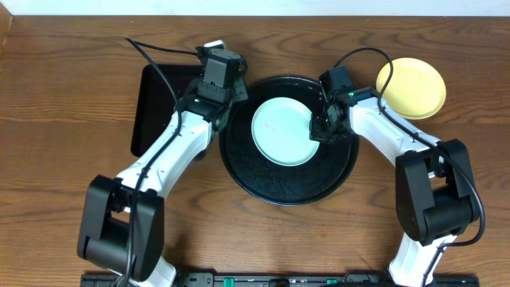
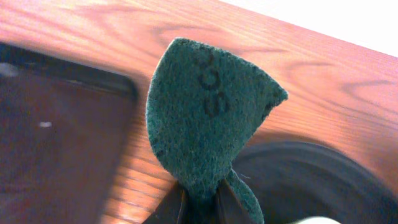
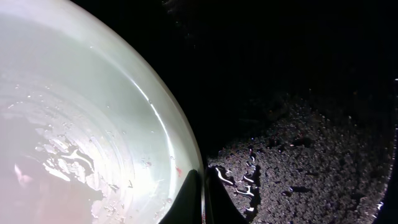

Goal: Clean dirty plates on tray and stack at the side
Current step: 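Keep scrubbing the light blue plate's red smear with the left-held sponge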

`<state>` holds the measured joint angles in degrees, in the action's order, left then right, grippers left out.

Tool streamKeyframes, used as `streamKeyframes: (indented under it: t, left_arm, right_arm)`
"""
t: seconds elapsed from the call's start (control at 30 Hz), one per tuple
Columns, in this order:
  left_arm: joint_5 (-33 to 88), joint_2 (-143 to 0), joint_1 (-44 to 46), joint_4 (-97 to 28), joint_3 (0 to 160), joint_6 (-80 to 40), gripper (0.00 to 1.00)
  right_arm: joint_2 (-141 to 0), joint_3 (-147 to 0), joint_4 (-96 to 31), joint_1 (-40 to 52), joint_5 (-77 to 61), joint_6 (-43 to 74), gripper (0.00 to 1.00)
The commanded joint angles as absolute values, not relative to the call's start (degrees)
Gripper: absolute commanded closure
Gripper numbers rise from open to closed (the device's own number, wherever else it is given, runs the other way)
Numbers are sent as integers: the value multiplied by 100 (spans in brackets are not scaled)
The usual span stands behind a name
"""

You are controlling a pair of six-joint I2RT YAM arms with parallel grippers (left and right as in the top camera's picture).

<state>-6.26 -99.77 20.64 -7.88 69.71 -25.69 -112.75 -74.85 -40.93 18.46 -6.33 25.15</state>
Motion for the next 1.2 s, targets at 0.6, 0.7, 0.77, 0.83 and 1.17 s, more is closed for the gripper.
streamKeyframes:
  t: [0.6, 0.7, 0.77, 0.83, 1.17]
  left_arm:
    - [1837, -10678, 2794, -1105, 6847, -2644, 92]
    - [1837, -10982, 2877, -1044, 6847, -2644, 92]
    - [1837, -11166, 2886, -998, 6847, -2646, 92]
    - [1835, -11325, 2884, -969, 6847, -2646, 92]
    - [-602, -11443, 2880, -1149, 6847, -2639, 92]
  right_arm:
    - [-11281, -7585, -4272, 1806, -320, 2460, 99]
    - [-11273, -7848, -4635, 1820, -167, 2462, 99]
    - [-11273, -8073, -4952, 1865, 185, 2462, 99]
    - [-11273, -8252, -5218, 1946, 600, 2462, 99]
    - [-11273, -8508, -5559, 2270, 1002, 2460, 99]
